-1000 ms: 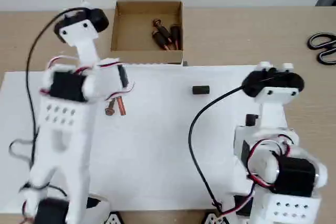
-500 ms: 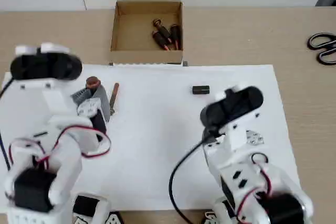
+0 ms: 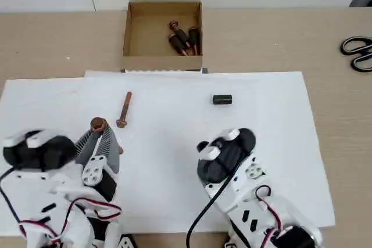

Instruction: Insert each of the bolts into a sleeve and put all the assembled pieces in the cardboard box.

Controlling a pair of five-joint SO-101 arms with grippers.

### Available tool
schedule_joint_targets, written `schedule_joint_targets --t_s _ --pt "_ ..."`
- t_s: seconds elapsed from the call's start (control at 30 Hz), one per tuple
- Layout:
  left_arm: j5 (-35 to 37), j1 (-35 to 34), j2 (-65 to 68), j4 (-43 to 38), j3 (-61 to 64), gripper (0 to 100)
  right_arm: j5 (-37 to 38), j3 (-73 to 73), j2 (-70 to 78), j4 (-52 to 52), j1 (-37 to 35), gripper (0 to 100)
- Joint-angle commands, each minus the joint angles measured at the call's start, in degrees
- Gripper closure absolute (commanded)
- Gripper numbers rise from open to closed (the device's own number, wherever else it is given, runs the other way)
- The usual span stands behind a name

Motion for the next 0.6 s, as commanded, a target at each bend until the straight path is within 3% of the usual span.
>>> schedule_joint_targets --t_s 0.0,0.13,0.37,0.57 --pt "6.2 -0.3 -0.7 -3.3 0.7 99 1.2 2.6 -2.3 -3.1 -0.7 99.6" --pt "10.0 -0.1 -0.7 -6.3 3.8 99 1.1 5.7 -2.0 -7.2 -1.6 99.6" --pt "6.8 -0.2 -0.7 -10.2 11.6 99 1.4 12.7 -2.0 -16.8 -7.0 99.6" --pt "4.9 0.0 -0.7 -19.9 18.1 99 1.6 20.0 -1.9 -26.9 -9.0 99.6"
